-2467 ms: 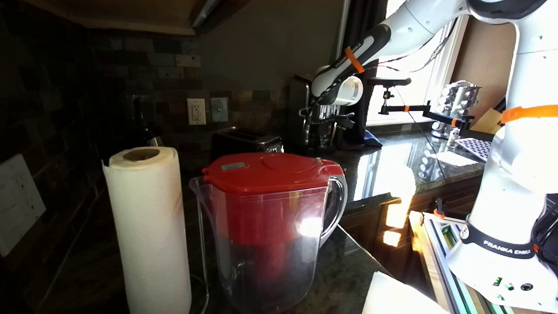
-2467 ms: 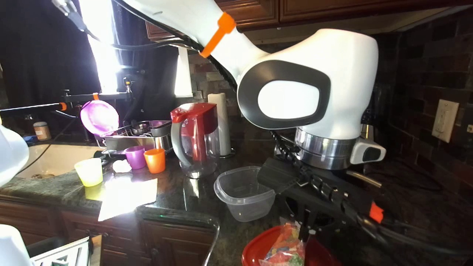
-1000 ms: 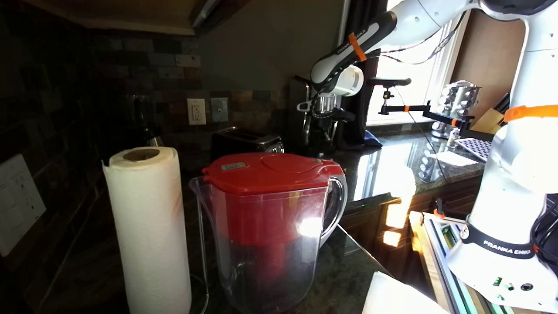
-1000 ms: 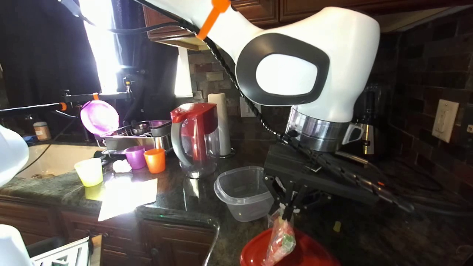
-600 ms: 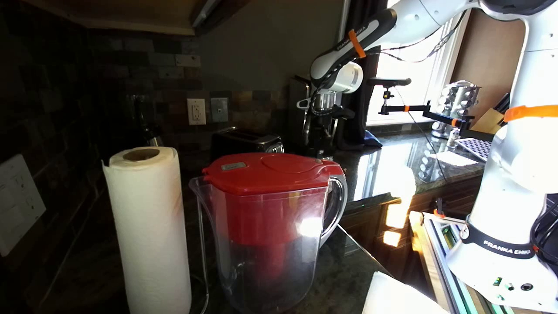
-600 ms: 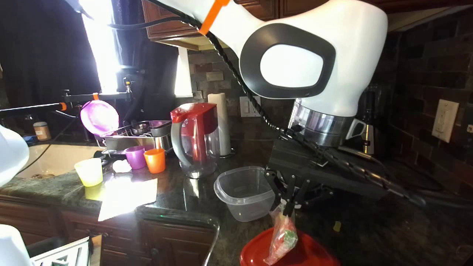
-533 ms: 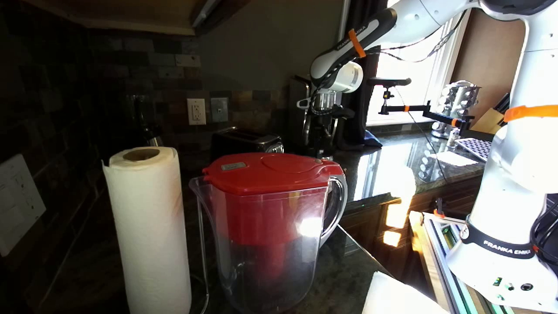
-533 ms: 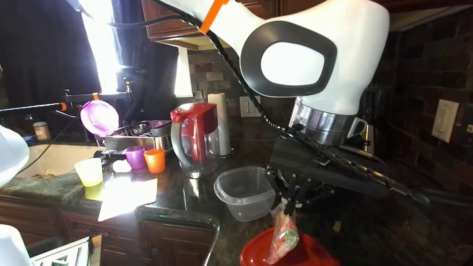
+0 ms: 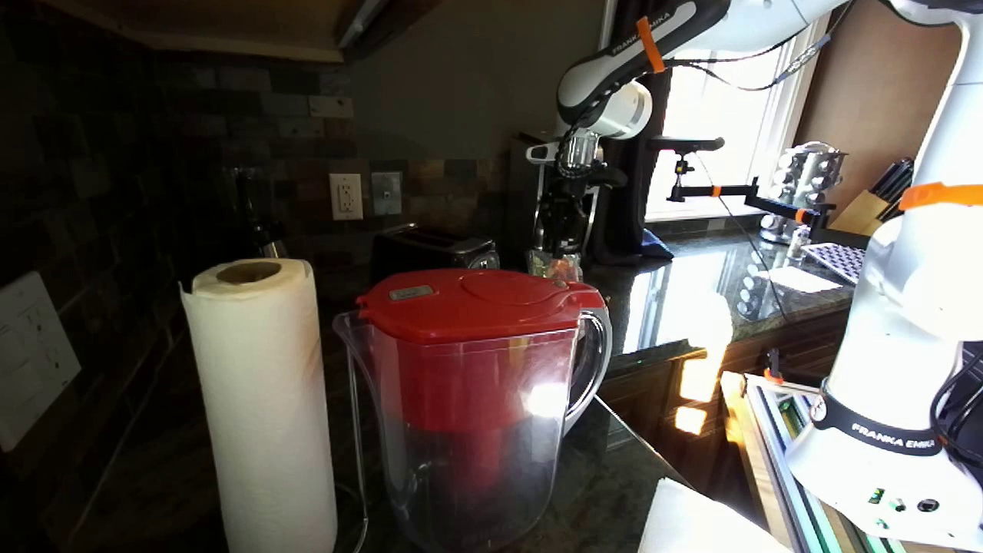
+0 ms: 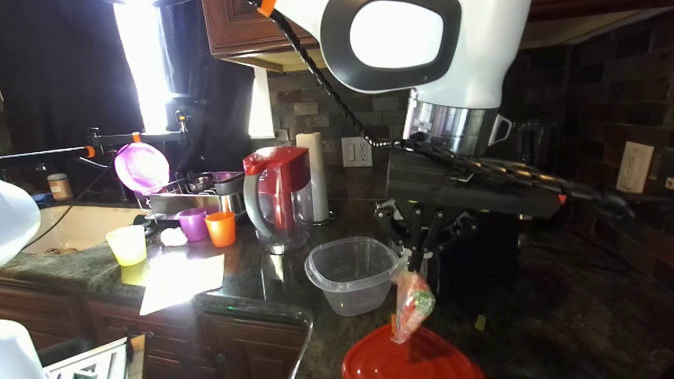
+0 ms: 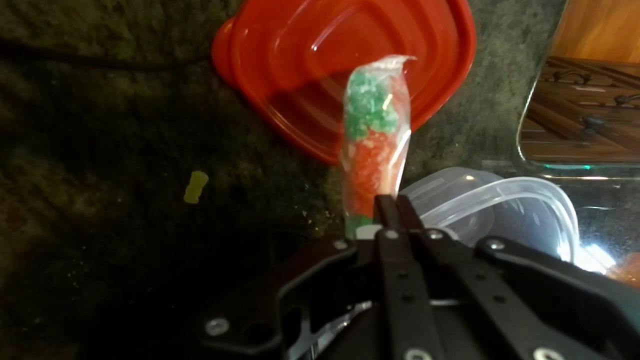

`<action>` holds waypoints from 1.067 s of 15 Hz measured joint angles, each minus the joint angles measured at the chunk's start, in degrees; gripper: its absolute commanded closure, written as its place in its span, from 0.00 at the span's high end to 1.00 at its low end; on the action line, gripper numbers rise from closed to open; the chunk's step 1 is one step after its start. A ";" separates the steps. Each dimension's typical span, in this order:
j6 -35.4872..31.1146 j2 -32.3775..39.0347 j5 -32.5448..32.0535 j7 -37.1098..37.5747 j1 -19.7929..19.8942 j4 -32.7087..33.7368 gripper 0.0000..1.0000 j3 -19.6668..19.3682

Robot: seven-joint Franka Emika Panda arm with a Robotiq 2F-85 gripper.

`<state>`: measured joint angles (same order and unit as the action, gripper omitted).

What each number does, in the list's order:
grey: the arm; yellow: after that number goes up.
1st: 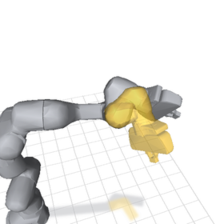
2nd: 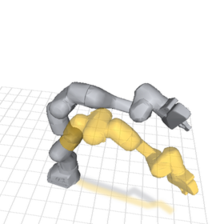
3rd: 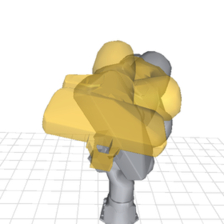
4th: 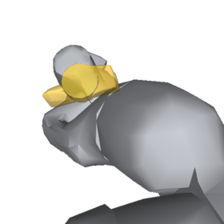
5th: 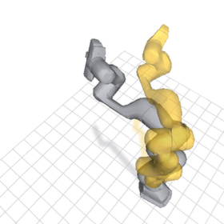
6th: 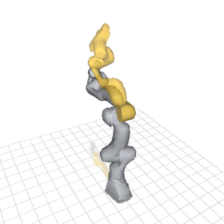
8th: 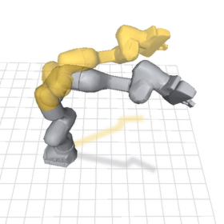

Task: Pour a sweet from the bag into the container

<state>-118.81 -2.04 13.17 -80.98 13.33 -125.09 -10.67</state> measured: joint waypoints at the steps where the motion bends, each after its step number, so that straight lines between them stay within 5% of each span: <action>1: 0.00 -1.08 -0.24 -0.34 -0.44 -0.31 0.00 0.10; 16: -3.93 -12.26 -11.21 0.36 -10.81 -10.01 0.00 6.04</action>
<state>-122.74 -14.30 1.95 -80.61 2.52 -135.11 -4.63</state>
